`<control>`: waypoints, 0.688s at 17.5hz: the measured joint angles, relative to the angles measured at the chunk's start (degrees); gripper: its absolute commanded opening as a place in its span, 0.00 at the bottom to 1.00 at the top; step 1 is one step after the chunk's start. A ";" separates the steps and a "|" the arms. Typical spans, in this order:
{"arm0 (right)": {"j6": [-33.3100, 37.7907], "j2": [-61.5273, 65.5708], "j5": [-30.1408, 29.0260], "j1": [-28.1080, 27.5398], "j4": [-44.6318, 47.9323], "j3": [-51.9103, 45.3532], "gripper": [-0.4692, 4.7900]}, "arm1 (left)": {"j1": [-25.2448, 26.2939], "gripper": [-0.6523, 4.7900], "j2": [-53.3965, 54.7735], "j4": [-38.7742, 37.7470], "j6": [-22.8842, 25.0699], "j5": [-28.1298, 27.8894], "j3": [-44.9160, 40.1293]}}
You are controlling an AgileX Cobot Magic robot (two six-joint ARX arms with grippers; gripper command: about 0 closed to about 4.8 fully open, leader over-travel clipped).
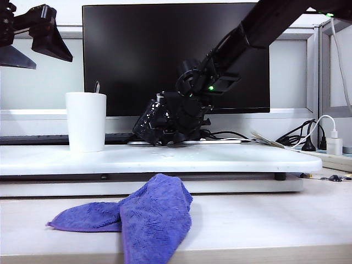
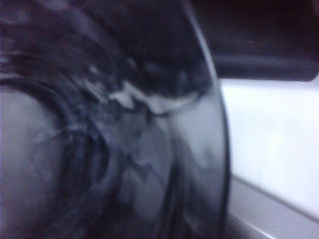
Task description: Carefully pick up the black cup and pour some water from the black cup into the white cup.
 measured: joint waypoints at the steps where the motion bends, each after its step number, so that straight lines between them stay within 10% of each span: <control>1: -0.07 -0.07 -0.02 -0.02 -0.02 0.00 0.40 | 0.00 1.00 -0.09 0.07 0.00 0.00 0.02; 12: -2.97 -5.31 -3.56 0.09 -1.84 -0.39 0.59 | 0.00 1.00 -0.11 2.19 -0.02 0.00 0.02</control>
